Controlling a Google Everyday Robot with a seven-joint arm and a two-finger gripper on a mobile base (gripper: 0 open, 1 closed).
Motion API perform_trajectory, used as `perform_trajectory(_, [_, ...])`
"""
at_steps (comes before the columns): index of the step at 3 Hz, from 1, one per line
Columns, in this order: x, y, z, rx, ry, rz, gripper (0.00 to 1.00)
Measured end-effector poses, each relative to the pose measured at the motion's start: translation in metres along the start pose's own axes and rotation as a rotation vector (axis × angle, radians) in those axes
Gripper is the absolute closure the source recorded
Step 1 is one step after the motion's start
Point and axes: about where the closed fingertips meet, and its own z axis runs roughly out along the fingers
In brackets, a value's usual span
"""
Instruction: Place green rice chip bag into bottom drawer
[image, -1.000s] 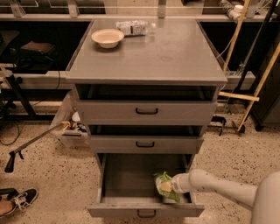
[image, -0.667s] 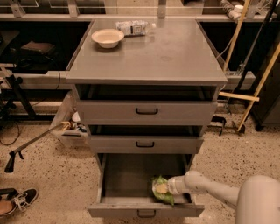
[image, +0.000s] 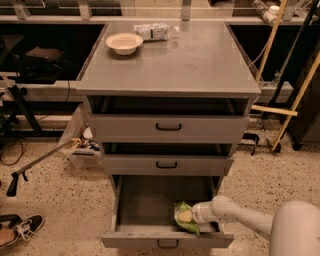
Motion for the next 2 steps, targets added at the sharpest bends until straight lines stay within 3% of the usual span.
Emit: perform_trajectory(2, [0.0000, 0.0001, 0.0001, 0.000, 0.000, 0.000, 0.35])
